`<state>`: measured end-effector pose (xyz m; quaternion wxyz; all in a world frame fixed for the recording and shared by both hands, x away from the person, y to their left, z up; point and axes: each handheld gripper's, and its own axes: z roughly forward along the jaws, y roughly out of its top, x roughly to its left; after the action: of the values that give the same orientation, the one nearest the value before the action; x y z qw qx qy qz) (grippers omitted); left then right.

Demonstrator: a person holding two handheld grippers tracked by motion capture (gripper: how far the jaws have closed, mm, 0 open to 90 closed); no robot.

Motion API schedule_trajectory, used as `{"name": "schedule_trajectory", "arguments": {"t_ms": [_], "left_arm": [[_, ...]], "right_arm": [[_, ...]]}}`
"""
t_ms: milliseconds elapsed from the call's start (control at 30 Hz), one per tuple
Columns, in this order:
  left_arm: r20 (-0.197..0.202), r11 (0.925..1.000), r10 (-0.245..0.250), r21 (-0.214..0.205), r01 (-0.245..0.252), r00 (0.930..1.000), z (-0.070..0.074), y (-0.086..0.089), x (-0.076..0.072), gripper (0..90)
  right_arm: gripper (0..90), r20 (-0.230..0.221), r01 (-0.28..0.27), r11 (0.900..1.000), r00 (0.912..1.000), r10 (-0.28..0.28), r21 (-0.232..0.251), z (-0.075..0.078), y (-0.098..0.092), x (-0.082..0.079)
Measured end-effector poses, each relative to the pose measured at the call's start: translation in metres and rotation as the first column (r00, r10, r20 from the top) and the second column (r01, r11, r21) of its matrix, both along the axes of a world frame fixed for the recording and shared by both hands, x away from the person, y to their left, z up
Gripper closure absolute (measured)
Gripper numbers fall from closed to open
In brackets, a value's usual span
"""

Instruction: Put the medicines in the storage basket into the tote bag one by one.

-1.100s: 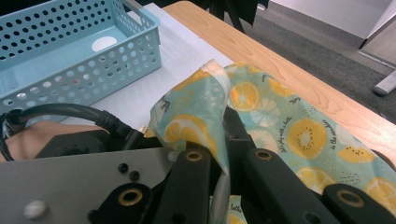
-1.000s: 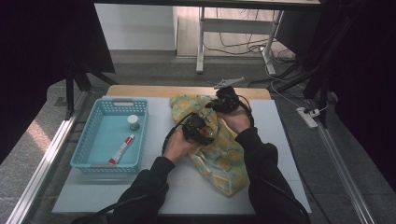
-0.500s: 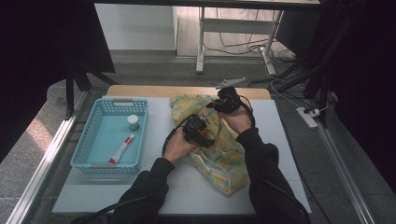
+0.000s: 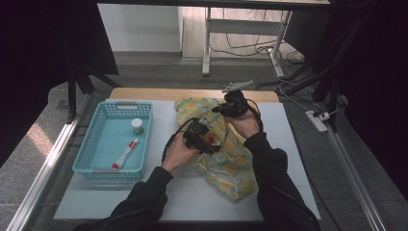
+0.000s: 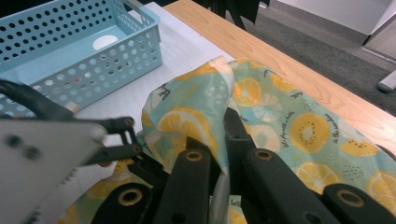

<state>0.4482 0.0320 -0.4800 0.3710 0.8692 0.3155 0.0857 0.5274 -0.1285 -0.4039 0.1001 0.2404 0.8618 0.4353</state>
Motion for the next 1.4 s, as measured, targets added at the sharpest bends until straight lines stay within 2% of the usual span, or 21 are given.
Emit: {"name": "schedule_trajectory", "arguments": {"t_ms": [100,300,533,733,1067,1400], "left_arm": [[-0.001,0.9994,0.004,-0.034,-0.004,1.0,0.008,0.008,-0.007,4.2],[0.012,0.9988,0.015,-0.047,-0.014,0.9998,0.023,0.024,-0.023,2.6],[0.018,0.9974,0.034,-0.065,-0.033,0.9993,0.033,0.044,-0.037,2.4],[0.03,0.9983,0.036,-0.047,-0.034,0.9989,0.038,0.057,-0.047,1.9],[0.011,0.9968,0.04,-0.07,-0.039,0.9992,0.039,0.083,-0.058,1.4],[-0.008,0.9936,0.056,-0.098,-0.056,0.9984,0.038,0.105,-0.067,0.0]], "right_arm": [[89.4,0.0,-0.008,1.0,1.0,0.008,0.002,0.0,0.001,-0.002],[89.4,-0.004,-0.023,0.9997,0.9997,0.023,0.004,0.002,0.002,-0.006],[89.4,-0.001,-0.043,0.999,0.9991,0.043,0.013,0.006,0.003,-0.011],[89.4,0.0,-0.057,0.9982,0.9983,0.057,0.02,0.01,0.004,-0.015],[89.3,0.004,-0.078,0.9967,0.997,0.078,0.024,0.013,0.007,-0.022],[89.3,0.002,-0.075,0.9969,0.9972,0.075,0.022,0.012,0.006,-0.023]]}}
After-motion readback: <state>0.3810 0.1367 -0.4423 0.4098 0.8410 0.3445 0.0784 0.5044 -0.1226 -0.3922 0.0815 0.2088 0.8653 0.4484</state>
